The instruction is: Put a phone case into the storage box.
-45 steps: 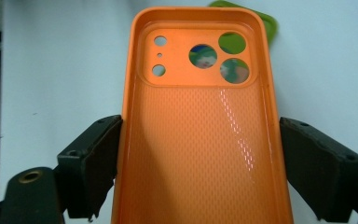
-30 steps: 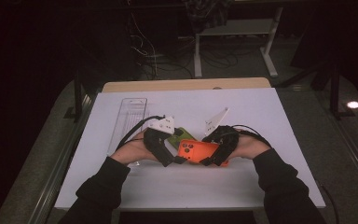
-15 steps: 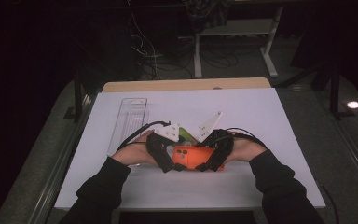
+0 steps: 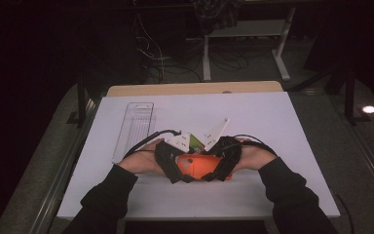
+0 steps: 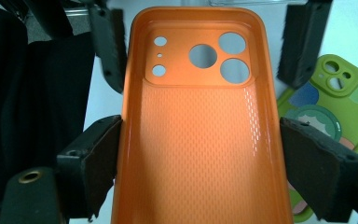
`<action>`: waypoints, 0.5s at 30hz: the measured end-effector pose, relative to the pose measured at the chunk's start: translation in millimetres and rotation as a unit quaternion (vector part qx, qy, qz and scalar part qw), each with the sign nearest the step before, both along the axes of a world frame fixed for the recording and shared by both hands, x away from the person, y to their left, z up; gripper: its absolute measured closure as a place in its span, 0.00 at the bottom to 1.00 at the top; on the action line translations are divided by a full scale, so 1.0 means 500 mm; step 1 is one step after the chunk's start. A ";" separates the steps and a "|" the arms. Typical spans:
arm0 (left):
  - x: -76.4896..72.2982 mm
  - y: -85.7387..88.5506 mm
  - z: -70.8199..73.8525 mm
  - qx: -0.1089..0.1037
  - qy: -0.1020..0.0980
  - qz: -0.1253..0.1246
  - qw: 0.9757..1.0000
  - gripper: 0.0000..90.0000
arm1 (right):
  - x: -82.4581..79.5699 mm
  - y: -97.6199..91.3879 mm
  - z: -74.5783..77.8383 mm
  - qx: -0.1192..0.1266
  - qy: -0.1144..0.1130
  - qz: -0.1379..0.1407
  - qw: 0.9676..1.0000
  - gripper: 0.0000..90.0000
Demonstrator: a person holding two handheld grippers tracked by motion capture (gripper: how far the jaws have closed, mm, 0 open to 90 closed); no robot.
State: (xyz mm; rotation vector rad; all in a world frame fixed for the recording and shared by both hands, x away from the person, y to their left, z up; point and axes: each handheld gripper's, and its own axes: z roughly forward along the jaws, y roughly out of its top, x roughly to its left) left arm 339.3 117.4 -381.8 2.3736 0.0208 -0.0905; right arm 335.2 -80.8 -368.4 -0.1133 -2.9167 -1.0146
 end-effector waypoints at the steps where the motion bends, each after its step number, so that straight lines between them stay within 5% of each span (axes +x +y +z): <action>1: 0.000 0.000 0.000 0.001 -0.001 0.000 1.000 0.06 | 0.000 0.000 0.000 0.000 0.000 0.000 1.000 0.16; 15: -0.002 -0.002 -0.003 0.006 0.012 -0.011 1.000 0.17 | 0.002 0.001 -0.001 0.007 -0.011 0.009 1.000 0.16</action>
